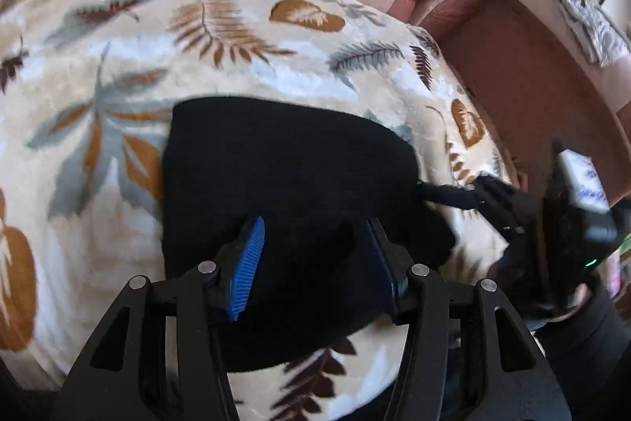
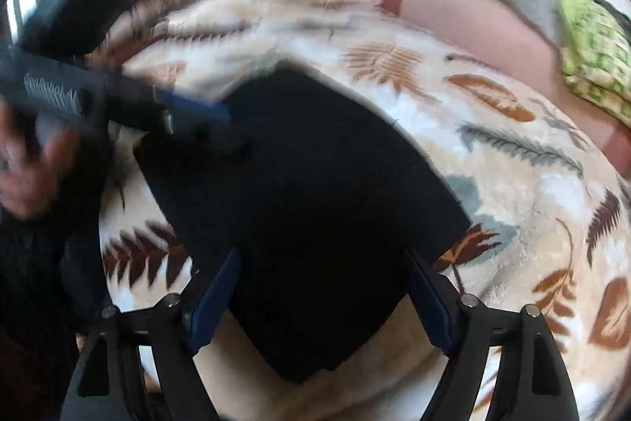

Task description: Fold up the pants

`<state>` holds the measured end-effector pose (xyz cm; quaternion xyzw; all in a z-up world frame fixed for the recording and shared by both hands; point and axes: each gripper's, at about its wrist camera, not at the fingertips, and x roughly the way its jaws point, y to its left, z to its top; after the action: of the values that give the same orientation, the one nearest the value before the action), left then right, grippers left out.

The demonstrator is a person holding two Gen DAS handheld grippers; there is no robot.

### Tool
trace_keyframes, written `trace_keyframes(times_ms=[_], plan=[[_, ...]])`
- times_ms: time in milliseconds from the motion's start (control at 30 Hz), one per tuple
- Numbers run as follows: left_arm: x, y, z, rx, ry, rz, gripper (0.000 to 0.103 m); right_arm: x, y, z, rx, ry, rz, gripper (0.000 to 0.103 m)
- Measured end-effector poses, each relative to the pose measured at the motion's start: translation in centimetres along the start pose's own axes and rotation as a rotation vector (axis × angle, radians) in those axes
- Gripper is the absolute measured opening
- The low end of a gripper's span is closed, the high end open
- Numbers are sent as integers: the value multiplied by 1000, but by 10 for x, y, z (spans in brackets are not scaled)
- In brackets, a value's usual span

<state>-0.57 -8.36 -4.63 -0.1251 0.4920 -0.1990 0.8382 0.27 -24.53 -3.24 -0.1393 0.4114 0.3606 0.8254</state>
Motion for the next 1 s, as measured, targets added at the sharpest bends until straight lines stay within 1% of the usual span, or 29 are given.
trace_keyframes(times_ms=[67, 100, 167, 233, 300, 367, 400, 433, 500, 533, 567, 600, 633, 700, 767, 867, 1000], plan=[[-1, 3, 0, -20, -2, -23, 53, -6, -3, 3, 31, 25, -23, 80], [-2, 3, 0, -20, -8, -23, 53, -13, -2, 5, 35, 22, -24, 80], [-5, 0, 0, -1, -25, -12, 53, -24, 3, 9, 25, 22, -46, 80], [-9, -3, -1, 14, -38, 14, 53, -38, 9, 15, 44, 23, -74, 80], [-17, -10, -4, 49, -70, 70, 53, -51, 15, 18, 130, 40, -105, 80], [-27, -18, -10, 105, -114, 173, 55, -56, 23, 16, 249, 59, -93, 80], [-29, -21, -13, 123, -121, 226, 65, -60, 28, 9, 338, 45, -65, 80], [-31, -21, -17, 133, -127, 260, 80, -61, 31, 1, 405, 20, -46, 80], [-32, -22, -24, 156, -130, 326, 89, -54, 40, -14, 492, -19, -9, 80], [-32, -21, -26, 164, -129, 353, 91, -46, 44, -18, 513, 4, -19, 79], [-31, -21, -28, 166, -131, 375, 93, -42, 47, -19, 522, 44, -77, 77], [-32, -21, -29, 164, -135, 376, 93, -45, 52, -16, 504, 41, -144, 77], [-33, -21, -30, 163, -138, 373, 93, -46, 55, -14, 493, 30, -159, 77], [-37, -25, -33, 172, -159, 381, 93, -48, 60, -13, 470, 22, -159, 77], [-41, -27, -38, 174, -171, 389, 93, -50, 59, -15, 474, 18, -149, 77], [-49, -33, -45, 175, -186, 397, 93, -59, 50, -20, 525, -27, -122, 77], [-59, -38, -56, 173, -210, 398, 93, -68, 43, -30, 609, -67, -115, 77]])
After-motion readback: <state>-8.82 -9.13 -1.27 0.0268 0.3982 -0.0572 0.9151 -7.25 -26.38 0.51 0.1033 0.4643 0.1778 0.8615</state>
